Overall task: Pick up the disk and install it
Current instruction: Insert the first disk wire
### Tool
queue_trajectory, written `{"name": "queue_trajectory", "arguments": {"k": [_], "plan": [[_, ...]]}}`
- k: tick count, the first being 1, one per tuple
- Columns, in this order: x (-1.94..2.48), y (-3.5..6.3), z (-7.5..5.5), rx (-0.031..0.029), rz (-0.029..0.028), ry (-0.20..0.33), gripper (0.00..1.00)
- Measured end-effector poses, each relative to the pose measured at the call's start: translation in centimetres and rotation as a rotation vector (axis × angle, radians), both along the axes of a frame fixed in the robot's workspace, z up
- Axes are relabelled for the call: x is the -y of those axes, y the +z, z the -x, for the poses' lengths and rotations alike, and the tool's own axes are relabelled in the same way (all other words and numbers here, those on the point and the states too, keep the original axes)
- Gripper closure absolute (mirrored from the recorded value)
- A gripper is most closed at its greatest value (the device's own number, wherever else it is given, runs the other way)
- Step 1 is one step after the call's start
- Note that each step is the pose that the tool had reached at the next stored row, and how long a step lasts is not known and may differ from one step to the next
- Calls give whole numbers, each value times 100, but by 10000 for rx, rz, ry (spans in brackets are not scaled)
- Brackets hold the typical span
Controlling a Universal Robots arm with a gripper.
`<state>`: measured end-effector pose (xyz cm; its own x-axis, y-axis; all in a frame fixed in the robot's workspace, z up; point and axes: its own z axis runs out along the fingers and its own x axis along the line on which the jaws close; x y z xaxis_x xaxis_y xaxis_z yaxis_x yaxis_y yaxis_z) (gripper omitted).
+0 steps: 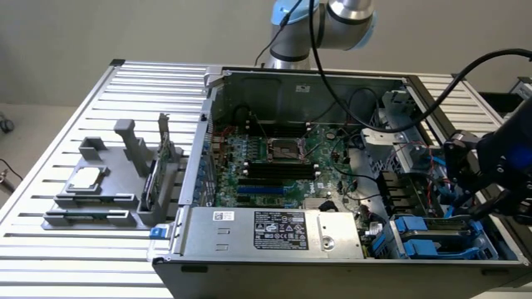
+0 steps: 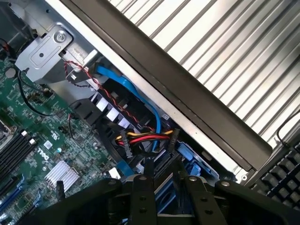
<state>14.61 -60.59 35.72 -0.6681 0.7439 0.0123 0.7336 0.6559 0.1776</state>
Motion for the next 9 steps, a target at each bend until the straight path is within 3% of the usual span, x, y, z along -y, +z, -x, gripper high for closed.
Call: {"name": "queue_trajectory", "arguments": {"k": [9], "plan": [[3,-93,-3,-3,-30,-562,69]]}}
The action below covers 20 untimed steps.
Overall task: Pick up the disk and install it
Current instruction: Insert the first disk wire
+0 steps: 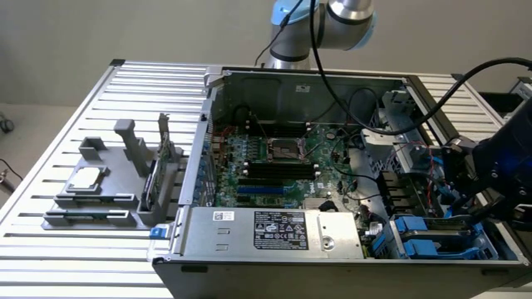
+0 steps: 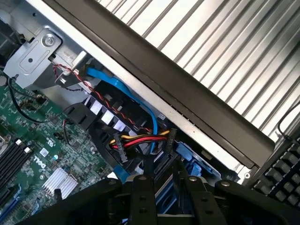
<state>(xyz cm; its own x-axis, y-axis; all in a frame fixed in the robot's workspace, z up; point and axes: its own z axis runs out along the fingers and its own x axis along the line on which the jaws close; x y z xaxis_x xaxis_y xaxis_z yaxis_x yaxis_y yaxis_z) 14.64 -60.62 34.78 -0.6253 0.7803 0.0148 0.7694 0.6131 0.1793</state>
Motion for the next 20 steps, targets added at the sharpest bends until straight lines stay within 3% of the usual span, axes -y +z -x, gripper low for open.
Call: {"name": "queue_trajectory", "arguments": {"k": [4,15,20], "plan": [[3,-42,-19,-15,-47,-67,69],[11,-74,-63,-158,-316,-138,69],[17,-75,-71,-220,-359,-206,69]]}}
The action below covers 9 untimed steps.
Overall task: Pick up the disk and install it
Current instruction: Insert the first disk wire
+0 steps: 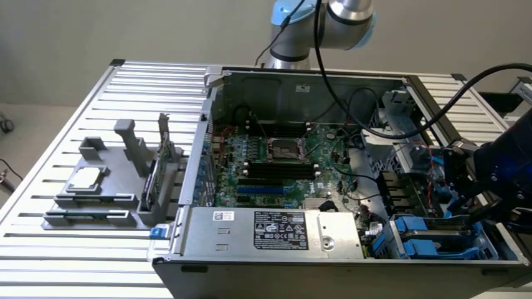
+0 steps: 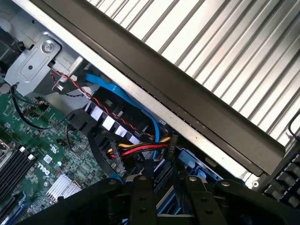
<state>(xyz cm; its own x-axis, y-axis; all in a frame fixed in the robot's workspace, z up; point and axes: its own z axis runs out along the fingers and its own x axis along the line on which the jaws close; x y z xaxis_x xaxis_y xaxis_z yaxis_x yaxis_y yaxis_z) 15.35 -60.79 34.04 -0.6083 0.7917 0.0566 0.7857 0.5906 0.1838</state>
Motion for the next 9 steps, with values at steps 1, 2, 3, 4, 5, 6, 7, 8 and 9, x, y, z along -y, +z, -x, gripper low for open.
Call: {"name": "queue_trajectory", "arguments": {"k": [1,2,3,4,5,6,7,8,9], "plan": [[1,0,-1,-7,-4,-21,69],[2,-1,-2,-13,-7,-47,69],[3,-1,-3,-18,-10,-75,69],[4,0,-4,-24,-10,-108,69],[6,0,-4,-29,-10,-139,69],[7,-1,-5,-32,-12,-169,69],[8,-1,-6,-34,-14,-202,69],[8,0,-9,-35,-16,-229,69],[9,-1,-12,-36,-22,-251,69]]}}
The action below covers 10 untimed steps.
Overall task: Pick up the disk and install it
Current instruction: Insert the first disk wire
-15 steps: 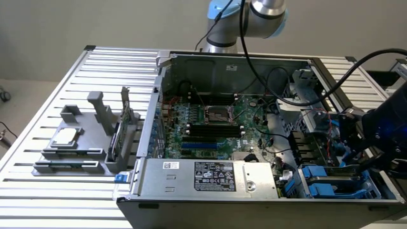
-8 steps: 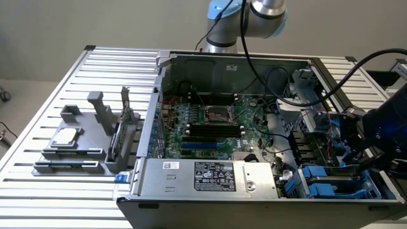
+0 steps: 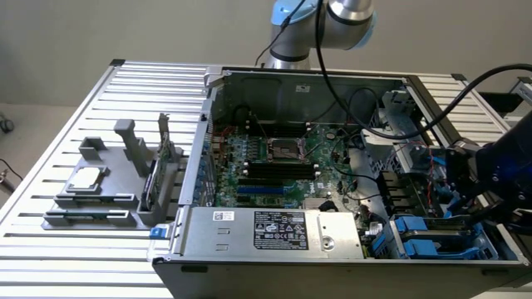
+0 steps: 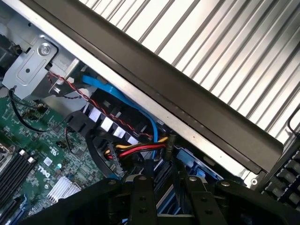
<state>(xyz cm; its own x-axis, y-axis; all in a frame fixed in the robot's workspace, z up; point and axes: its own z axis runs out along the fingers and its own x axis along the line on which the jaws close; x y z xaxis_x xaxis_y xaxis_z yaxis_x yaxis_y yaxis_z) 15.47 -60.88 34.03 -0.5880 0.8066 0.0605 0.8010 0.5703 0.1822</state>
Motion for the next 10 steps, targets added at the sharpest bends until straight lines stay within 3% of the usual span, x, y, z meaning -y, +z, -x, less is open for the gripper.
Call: {"name": "queue_trajectory", "arguments": {"k": [10], "plan": [[4,-5,-49,-9,-68,-175,69]]}}
